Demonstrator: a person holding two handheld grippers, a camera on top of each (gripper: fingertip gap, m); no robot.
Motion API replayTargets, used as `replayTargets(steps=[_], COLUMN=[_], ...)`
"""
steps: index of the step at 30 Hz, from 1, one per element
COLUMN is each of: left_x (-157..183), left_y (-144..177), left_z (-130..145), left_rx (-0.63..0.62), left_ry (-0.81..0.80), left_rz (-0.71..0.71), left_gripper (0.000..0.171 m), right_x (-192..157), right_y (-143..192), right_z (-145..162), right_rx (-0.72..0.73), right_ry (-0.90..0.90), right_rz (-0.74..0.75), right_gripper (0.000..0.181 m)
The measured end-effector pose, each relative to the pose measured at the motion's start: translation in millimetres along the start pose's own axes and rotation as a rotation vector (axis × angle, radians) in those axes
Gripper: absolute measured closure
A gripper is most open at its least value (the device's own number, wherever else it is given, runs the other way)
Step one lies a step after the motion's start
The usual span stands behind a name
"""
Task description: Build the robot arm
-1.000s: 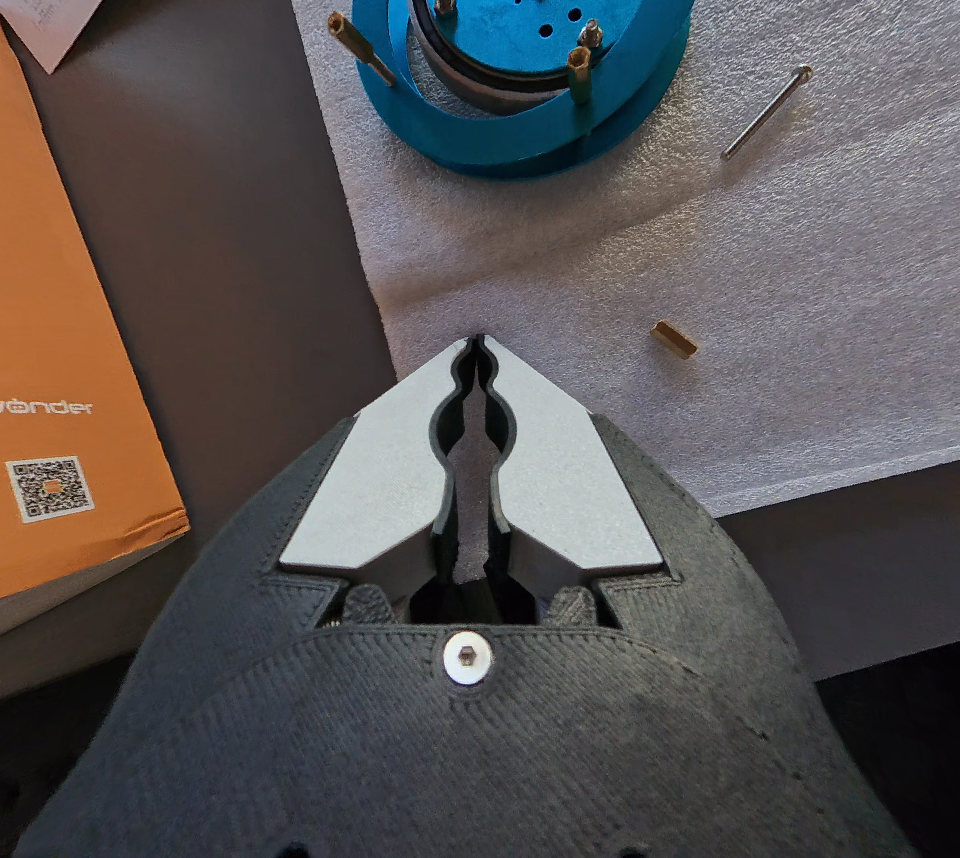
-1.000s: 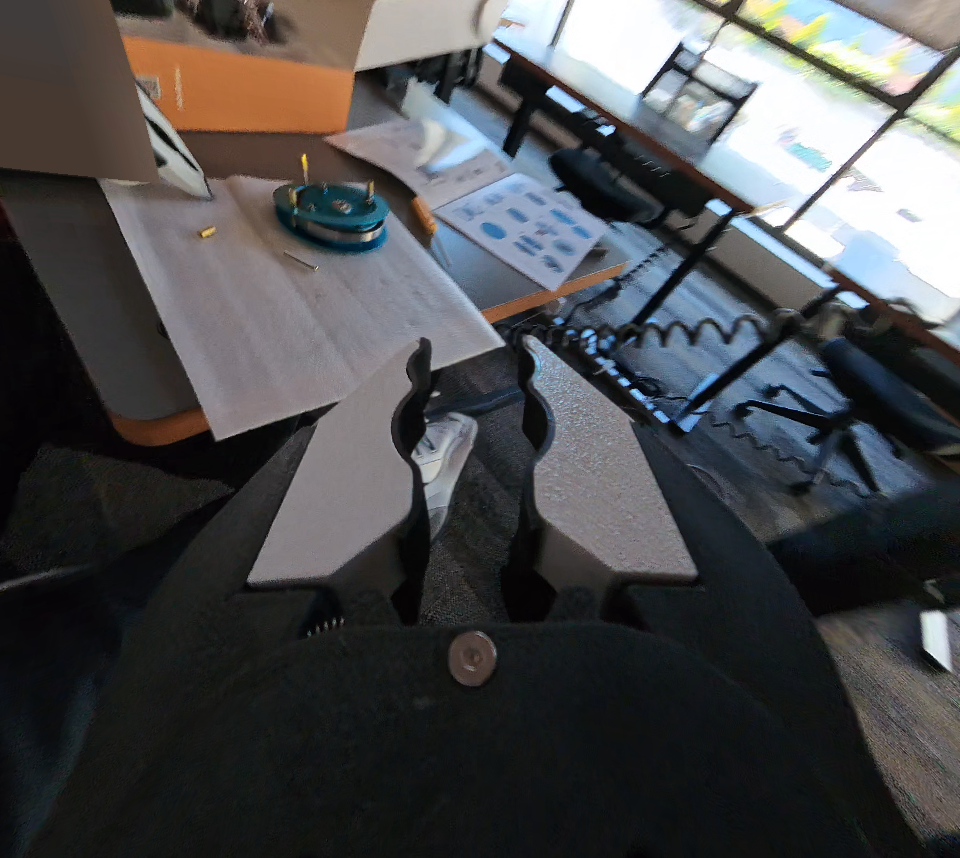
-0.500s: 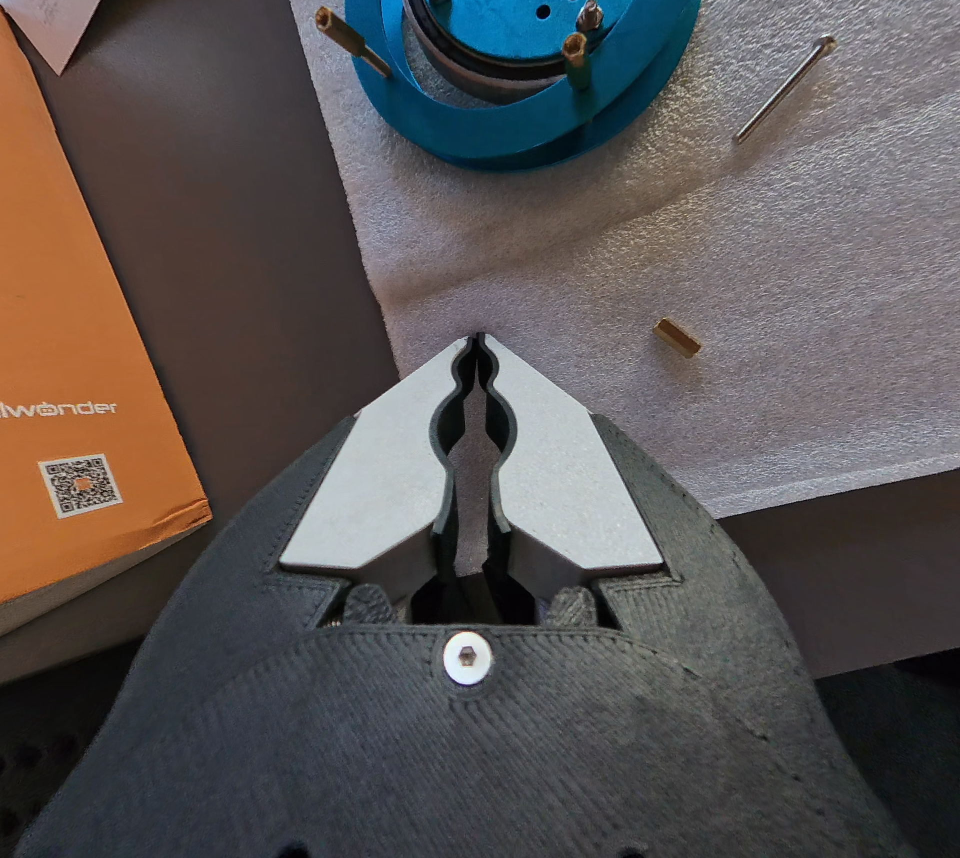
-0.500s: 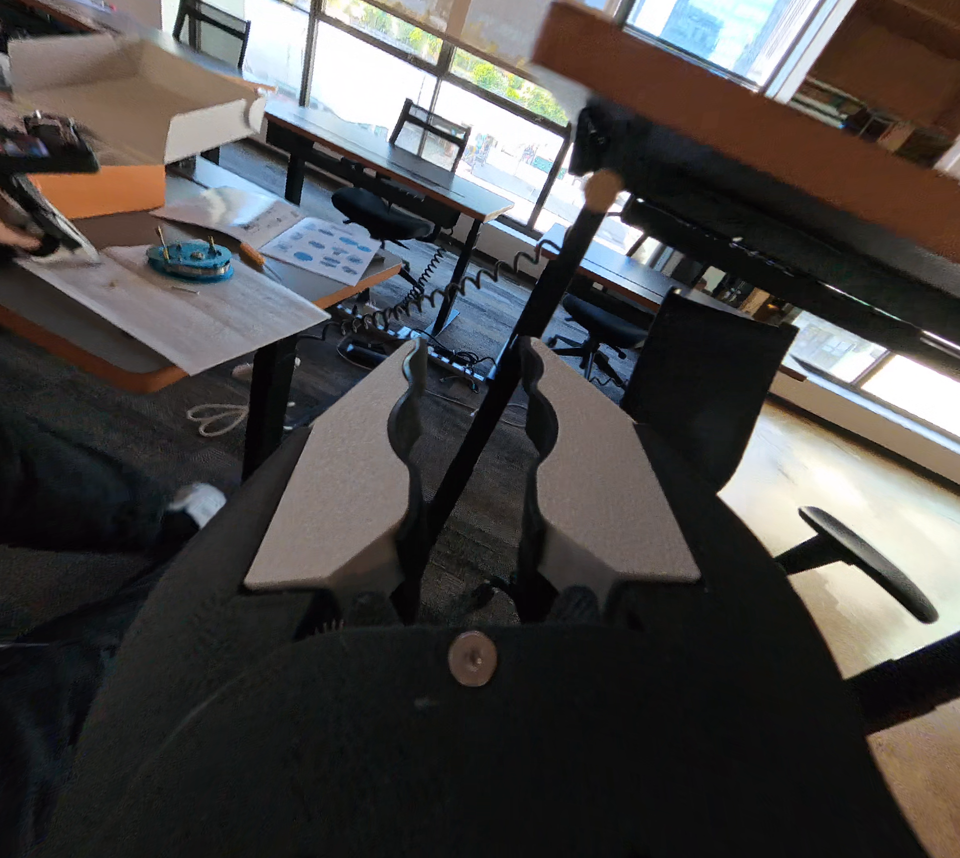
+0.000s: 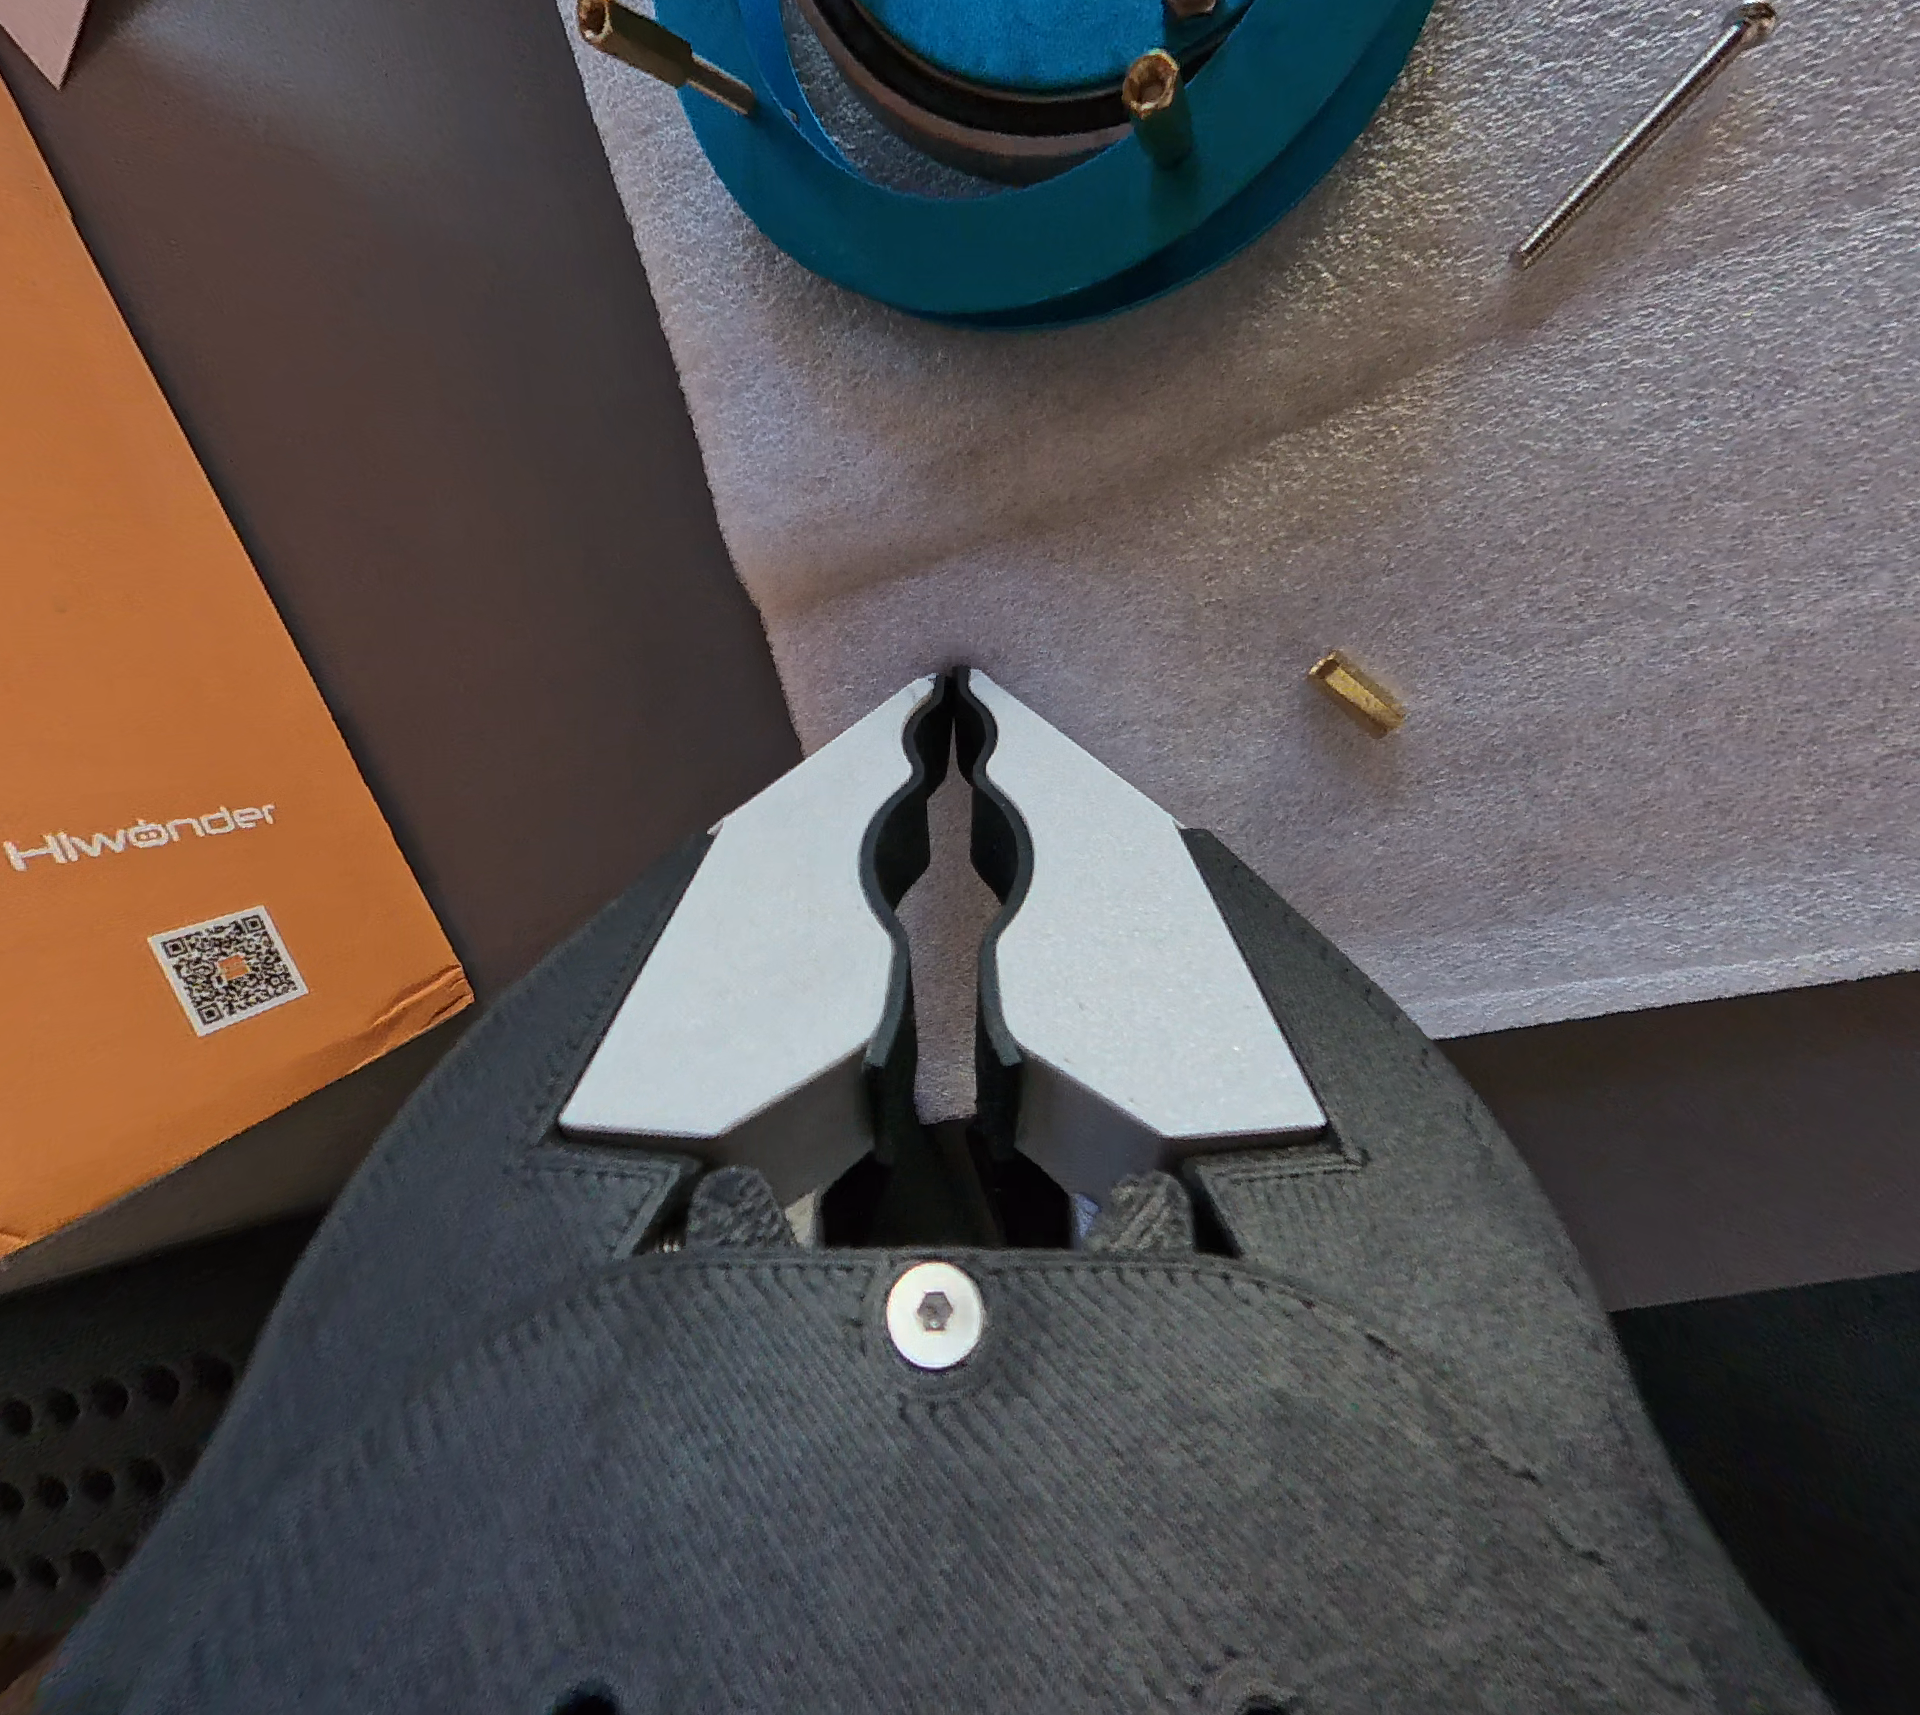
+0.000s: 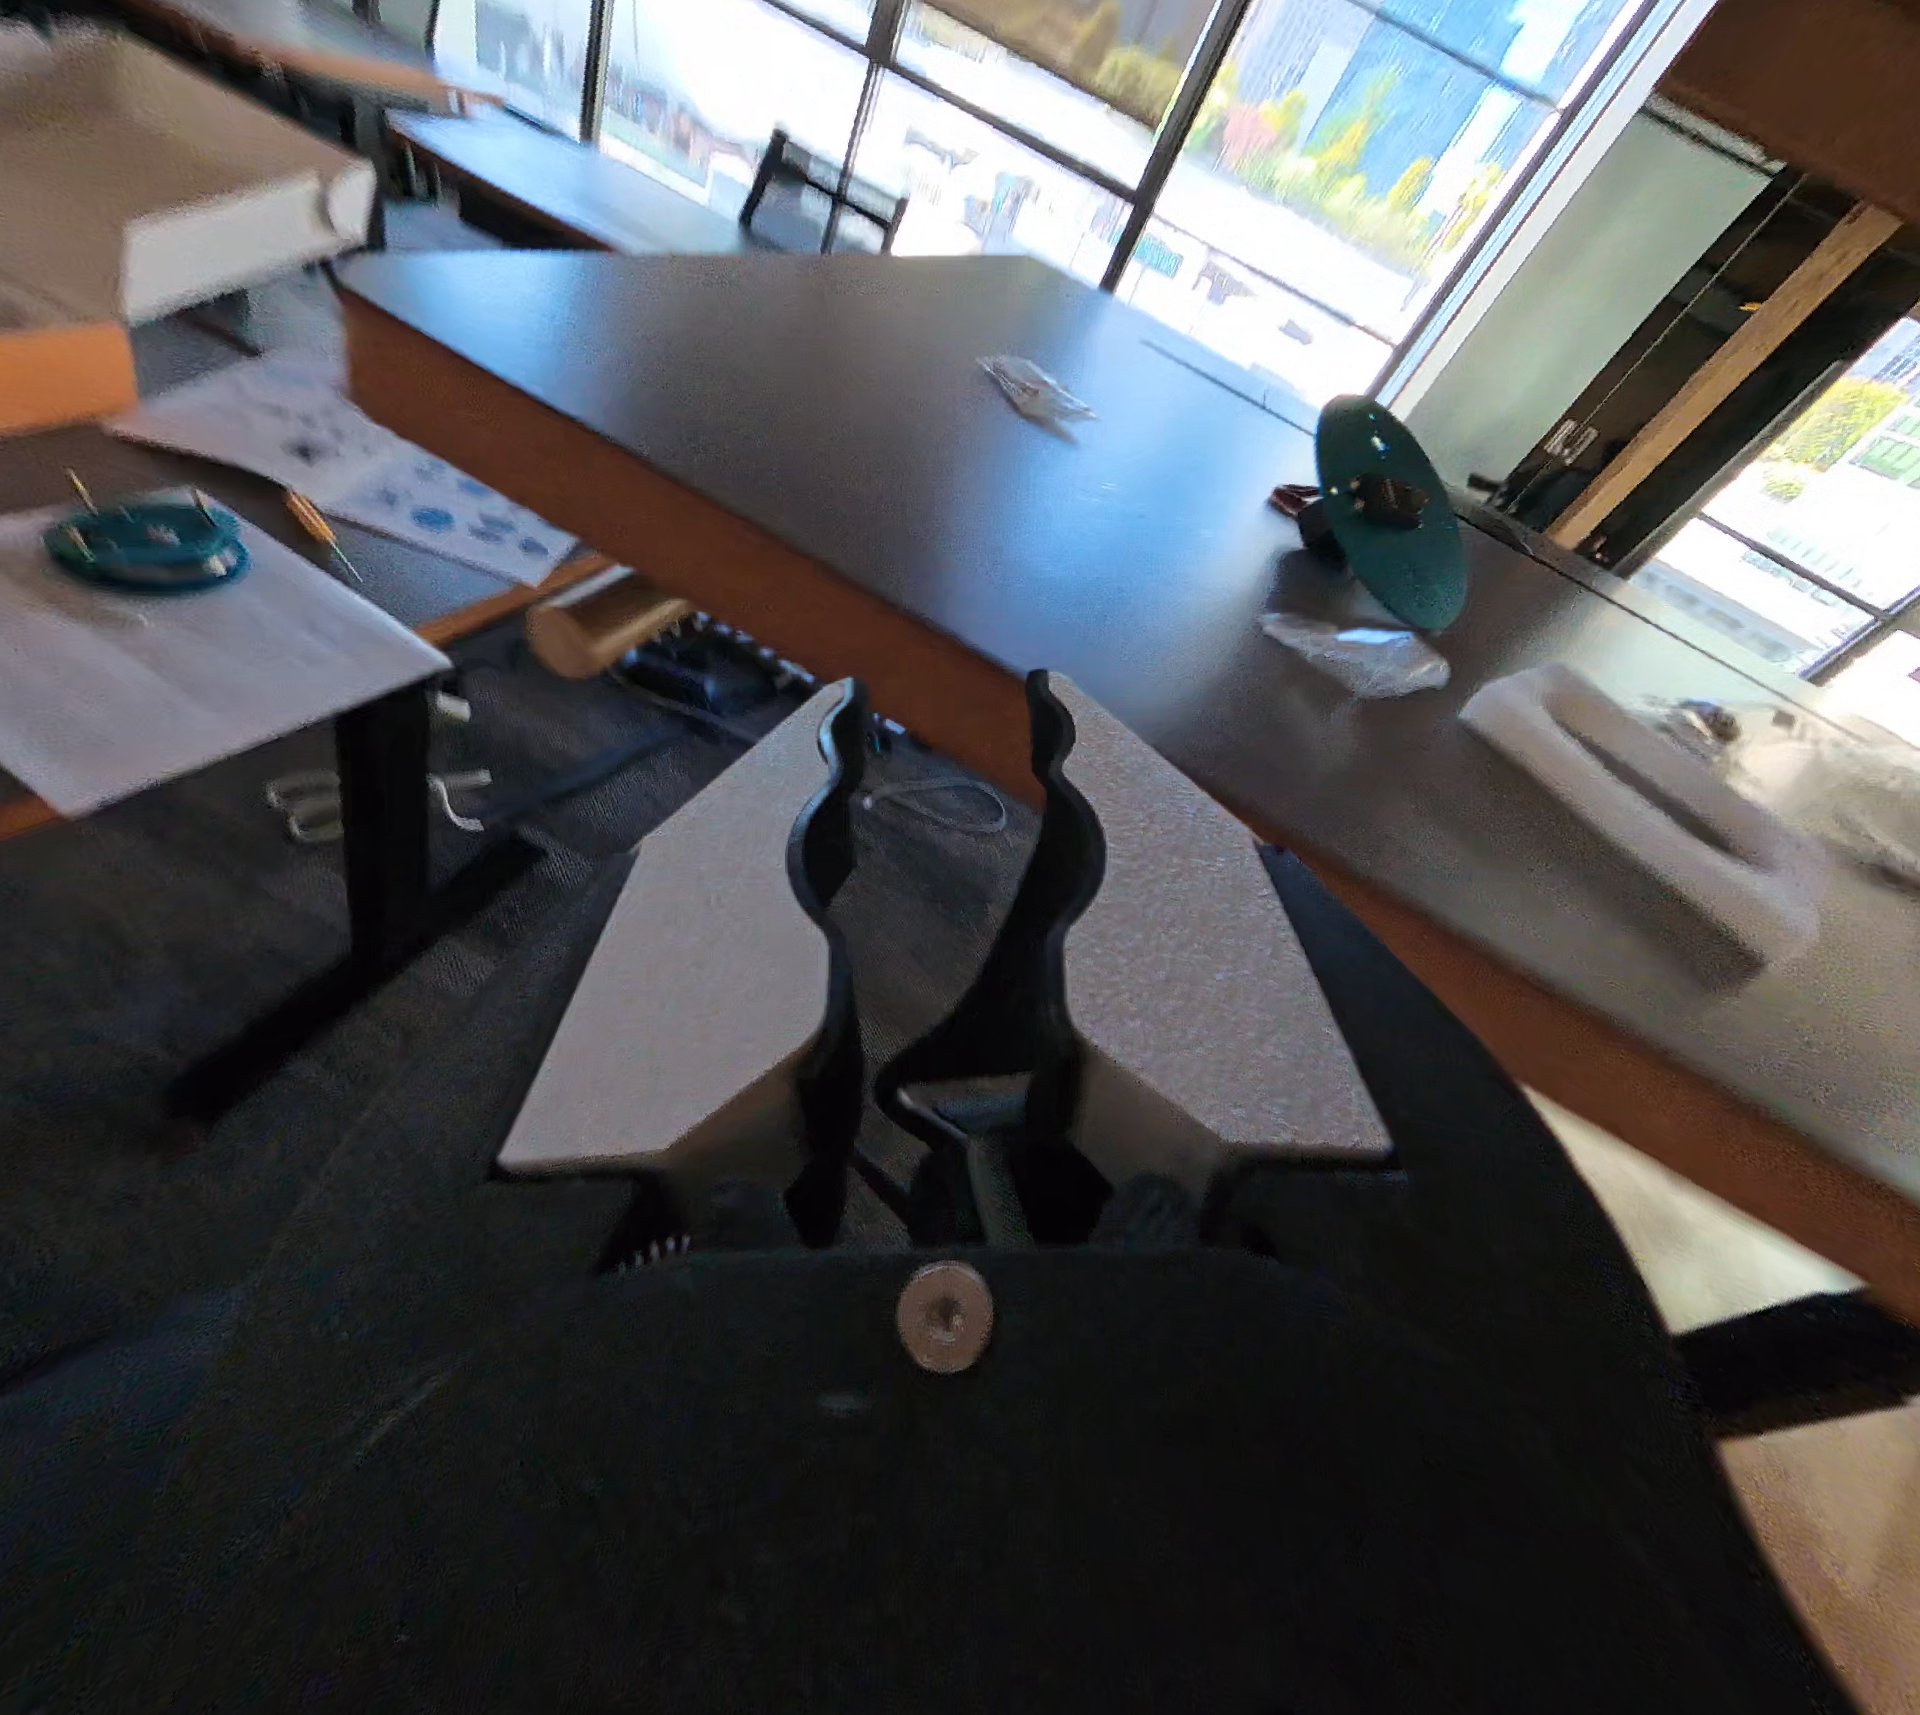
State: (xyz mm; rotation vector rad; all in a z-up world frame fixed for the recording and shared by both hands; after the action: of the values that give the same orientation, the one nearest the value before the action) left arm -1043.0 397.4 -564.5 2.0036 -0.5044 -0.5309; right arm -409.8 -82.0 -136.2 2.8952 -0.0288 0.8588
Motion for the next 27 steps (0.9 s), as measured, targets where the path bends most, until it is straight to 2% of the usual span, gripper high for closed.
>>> replayTargets(steps=[2,7,8,10,11,12,15,18,23,27], left_x=[0.1,-5.8,-8.3,-15.4,-22.9,-33.6,-68.8,-74.4,-31.7,12.7], left_y=[-0.2,-0.9,-1.4,-0.8,3.9,14.0,69.9,140.4,238.6,275.2], left_z=[-0.9,-5.0,-5.7,-5.8,-5.4,-4.2,-4.8,-17.8,-47.8,-56.4], left_rx=[-0.011,-0.059,-0.053,-0.008,0.024,0.048,0.037,-0.015,0.082,0.098], left_ry=[0.002,0.099,0.137,0.255,0.305,0.319,0.285,0.305,0.333,0.276], left_rz=[-0.001,0.081,0.110,0.161,0.147,0.100,-0.107,-0.160,-0.170,-0.170], left_gripper=[0.171,0.171,0.171,0.168,0.156,0.156,0.136,0.133,0.141,0.145], right_x=[32.9,103.3,112.1,128.1,134.6,140.6,149.4,155.2,162.7,159.9], right_y=[-27.5,-75.9,-82.1,-92.6,-97.8,-102.7,-113.2,-118.9,-126.9,-130.6], right_z=[-4.4,-2.3,1.6,10.6,14.8,19.1,24.0,28.7,47.8,61.0], right_rx=[-0.084,-0.196,-0.224,-0.262,-0.273,-0.297,-0.370,-0.371,-0.387,-0.425], right_ry=[0.044,0.003,-0.022,-0.064,-0.091,-0.121,-0.162,-0.203,-0.320,-0.327], right_rz=[-0.077,-0.201,-0.228,-0.271,-0.292,-0.313,-0.421,-0.500,-0.517,-0.514], right_gripper=[0.139,0.132,0.124,0.122,0.121,0.120,0.113,0.111,0.111,0.117])
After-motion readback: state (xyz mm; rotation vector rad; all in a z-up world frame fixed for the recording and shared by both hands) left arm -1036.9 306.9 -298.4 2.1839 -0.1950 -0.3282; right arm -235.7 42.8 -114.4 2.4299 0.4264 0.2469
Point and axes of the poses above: each gripper's, where its closed fingertips meet, y back along the fingers, z out of its underside, x = y × z across the jaws, the point moved 7 cm from there along y, back along the fingers, and after that the axes turned 10 degrees about y, right-handed, at the moved point
